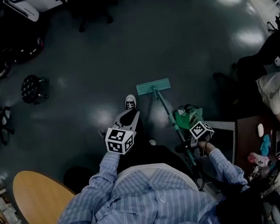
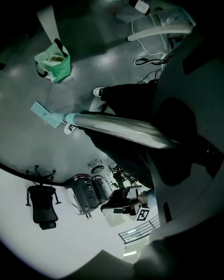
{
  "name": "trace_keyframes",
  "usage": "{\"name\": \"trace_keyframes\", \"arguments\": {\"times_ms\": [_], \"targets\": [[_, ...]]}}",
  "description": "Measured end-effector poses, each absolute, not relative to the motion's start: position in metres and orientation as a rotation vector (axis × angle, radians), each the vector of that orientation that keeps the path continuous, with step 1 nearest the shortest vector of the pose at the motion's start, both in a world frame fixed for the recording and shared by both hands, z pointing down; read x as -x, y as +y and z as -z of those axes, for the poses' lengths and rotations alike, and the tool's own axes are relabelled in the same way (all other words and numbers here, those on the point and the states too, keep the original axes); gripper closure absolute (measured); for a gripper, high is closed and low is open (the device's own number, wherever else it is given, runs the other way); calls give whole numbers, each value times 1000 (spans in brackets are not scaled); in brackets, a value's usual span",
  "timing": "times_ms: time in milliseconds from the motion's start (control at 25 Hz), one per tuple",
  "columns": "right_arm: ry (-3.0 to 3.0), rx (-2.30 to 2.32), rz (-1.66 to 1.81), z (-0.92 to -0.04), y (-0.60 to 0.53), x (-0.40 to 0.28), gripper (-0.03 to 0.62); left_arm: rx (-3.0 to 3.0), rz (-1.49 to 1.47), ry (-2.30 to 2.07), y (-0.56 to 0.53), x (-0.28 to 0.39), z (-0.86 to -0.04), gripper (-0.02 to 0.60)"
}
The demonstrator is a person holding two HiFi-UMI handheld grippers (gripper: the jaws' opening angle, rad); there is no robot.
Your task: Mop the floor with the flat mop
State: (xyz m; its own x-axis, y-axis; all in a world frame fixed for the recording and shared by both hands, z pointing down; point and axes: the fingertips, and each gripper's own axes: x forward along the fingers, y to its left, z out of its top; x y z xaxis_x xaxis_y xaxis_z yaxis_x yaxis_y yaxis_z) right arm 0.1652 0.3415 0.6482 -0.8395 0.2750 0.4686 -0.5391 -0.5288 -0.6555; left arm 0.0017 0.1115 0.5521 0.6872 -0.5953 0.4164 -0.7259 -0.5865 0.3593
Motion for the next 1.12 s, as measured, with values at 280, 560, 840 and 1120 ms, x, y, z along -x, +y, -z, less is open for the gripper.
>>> {"name": "trace_keyframes", "arguments": {"times_ms": [280,560,840,1120], "targets": [[-1170,-440,-2326,-658,262,-156,541,-2341,-371,-1037,63,23,-566,520],[-1160,-428,-2309,-659,151,-138,540,-2328,-405,-1011,-25,39,-562,520],[-1171,-440,-2304,-674,25,-120,542,-2319,-415,-1007,-123,57,-563,520],[-1198,-470,-2255,-699,-119,-111,542,-2300,-400,-1022,-216,71,-578,520]]}}
